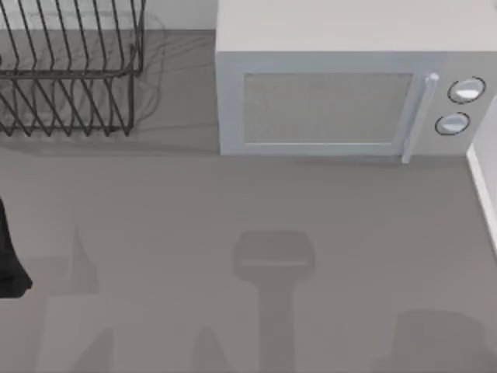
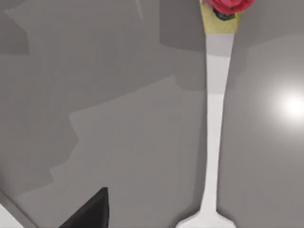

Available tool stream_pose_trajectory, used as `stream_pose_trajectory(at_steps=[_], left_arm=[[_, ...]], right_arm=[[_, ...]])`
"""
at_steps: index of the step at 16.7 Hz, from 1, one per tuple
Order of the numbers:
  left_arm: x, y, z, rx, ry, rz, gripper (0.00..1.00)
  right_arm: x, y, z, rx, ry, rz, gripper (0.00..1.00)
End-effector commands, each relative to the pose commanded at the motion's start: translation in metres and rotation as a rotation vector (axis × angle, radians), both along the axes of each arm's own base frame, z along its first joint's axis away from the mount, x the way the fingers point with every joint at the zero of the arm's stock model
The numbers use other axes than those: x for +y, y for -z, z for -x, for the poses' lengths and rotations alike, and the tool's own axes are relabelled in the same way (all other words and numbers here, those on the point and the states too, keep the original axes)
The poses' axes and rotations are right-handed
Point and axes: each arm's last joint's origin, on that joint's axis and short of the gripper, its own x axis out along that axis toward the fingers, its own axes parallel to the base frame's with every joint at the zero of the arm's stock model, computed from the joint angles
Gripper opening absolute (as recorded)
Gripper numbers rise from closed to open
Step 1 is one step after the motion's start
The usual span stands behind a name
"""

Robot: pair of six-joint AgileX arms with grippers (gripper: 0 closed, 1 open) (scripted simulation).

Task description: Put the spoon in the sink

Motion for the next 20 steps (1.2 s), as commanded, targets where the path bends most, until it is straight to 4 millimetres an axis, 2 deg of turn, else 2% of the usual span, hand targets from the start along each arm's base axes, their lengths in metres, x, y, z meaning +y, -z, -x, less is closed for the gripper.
stream_pose_trajectory(at_steps=[6, 9, 15, 17, 20], left_arm=[[0.000, 0.000, 0.000, 0.000, 0.000, 0.000, 1.00], [0.000, 0.000, 0.000, 0.000, 0.000, 0.000, 1.00], [0.000, 0.000, 0.000, 0.000, 0.000, 0.000, 1.00], [0.000, 0.000, 0.000, 0.000, 0.000, 0.000, 1.00], [0.000, 0.000, 0.000, 0.000, 0.000, 0.000, 1.00]], right_arm=[[0.001, 0.004, 0.000, 0.002, -0.002, -0.001, 1.00], [-0.001, 0.026, -0.004, 0.004, 0.000, -0.001, 1.00], [-0.001, 0.088, -0.003, -0.006, 0.000, 0.002, 1.00], [0.000, 0.098, -0.001, 0.000, -0.001, 0.000, 1.00], [0.000, 0.100, 0.000, 0.001, 0.000, 0.000, 1.00]])
